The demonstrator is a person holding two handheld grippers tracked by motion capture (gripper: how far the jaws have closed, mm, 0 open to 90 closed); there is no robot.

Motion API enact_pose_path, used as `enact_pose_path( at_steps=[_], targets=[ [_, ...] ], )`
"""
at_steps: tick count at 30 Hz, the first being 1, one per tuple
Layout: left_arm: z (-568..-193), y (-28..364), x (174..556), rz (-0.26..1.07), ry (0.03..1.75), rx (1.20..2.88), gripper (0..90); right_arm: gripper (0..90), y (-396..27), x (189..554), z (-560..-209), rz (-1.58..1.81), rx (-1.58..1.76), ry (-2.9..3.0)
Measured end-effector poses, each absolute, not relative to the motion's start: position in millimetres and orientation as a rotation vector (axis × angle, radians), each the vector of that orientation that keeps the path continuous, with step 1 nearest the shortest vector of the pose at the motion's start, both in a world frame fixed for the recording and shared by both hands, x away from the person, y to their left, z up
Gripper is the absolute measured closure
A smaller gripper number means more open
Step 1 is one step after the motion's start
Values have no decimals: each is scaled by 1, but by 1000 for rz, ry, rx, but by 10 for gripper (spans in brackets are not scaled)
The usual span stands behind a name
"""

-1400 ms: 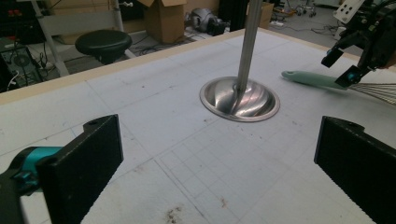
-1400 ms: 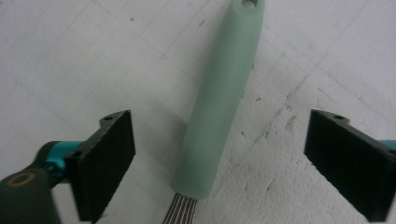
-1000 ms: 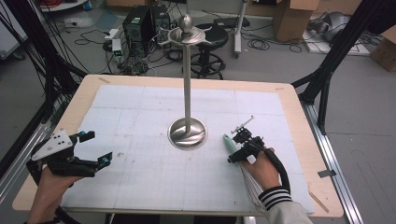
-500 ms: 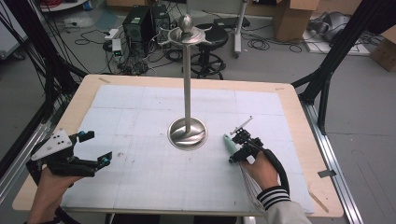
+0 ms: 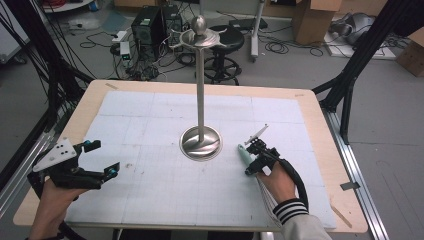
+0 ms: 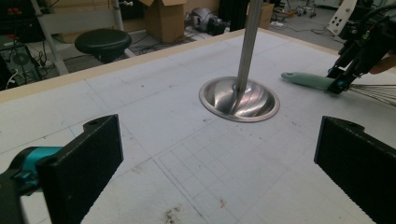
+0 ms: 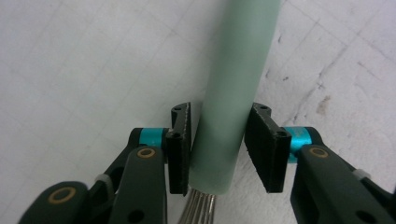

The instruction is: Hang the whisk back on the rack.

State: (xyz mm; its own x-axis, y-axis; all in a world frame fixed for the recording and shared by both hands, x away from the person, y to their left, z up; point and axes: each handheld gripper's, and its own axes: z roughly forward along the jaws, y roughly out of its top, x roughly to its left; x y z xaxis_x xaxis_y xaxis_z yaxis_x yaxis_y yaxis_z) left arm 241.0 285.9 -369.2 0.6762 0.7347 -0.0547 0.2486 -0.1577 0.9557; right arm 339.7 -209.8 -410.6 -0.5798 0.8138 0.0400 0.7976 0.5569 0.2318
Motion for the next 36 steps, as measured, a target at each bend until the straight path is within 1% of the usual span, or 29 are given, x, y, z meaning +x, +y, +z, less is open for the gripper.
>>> enact_pose_path(
  at_steps=[1,4,8,20,31,36],
  targets=[
    [-369,286,241,518,797,1721,17,635,-210,340,-411,347,1404,2708],
    [-369,286,241,515,794,1718,17,691,-205,338,-409,330,1371,2732],
    [-369,286,241,515,797,1717,17,693,-201,337,-408,300,1342,2750],
    [-369,288,241,518,801,1718,17,695,-204,336,-398,391,1295,2760],
    [-369,289,241,520,804,1717,17,695,-215,323,-376,682,1173,2761],
    [-370,288,241,519,803,1722,17,695,-217,318,-366,770,1061,2772]
  ],
)
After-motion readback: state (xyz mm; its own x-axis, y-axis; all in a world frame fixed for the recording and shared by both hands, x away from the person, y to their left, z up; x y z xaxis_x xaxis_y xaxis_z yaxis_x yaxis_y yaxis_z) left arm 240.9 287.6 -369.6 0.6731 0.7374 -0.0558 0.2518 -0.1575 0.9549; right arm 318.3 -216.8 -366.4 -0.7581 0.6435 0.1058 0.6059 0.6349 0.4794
